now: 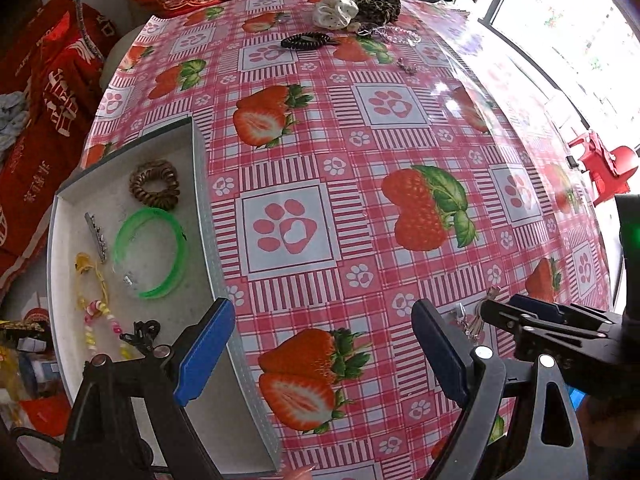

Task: Organize jewelry
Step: 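Grasp the small silver dangling earring with the right tool while the left tool approaches the silver pendant, then grasp the silver chain pendant with the left tool while the right tool holds the earring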

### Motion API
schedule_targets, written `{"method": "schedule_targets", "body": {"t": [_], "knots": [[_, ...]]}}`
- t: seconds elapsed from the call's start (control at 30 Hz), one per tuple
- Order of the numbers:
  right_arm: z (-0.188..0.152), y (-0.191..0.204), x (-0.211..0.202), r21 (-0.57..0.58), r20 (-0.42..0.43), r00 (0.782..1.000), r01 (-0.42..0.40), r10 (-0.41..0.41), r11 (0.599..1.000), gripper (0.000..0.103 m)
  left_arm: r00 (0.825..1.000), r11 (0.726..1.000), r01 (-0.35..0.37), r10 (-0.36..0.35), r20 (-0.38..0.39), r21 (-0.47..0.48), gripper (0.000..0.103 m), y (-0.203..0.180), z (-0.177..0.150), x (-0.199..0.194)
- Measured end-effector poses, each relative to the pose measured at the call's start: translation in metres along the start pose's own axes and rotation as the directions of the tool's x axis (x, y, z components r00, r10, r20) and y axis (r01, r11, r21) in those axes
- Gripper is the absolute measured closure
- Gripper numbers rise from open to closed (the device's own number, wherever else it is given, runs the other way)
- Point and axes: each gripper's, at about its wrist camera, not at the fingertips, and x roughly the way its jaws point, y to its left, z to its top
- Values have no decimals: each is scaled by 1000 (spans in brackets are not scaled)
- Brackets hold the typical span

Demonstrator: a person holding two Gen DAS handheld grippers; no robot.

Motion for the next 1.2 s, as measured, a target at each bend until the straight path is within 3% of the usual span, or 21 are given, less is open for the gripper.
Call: {"method": "schedule_targets", "body": {"t": [0.07,0.2,0.3,0.9,1.2], "knots": [[1,6,1,-25,18,1000,13,-12,1000,64,1000,1000,0,0,-4,-1,8,-2,0,1],[2,15,3,-78,28,998,52,-50,996,85,1000,1000,3,-3,-12,8,8,-8,0,2],[1,16,3,-110,32,997,69,-65,992,91,1000,1000,9,-9,-22,9,8,-13,1,6],[-6,-15,-10,-102,40,997,63,-59,993,94,993,994,96,-92,-80,52,8,-48,-2,25],[-4,-32,-30,-43,83,996,-26,30,999,95,989,990,116,-107,-99,84,8,-59,-6,29]]}}
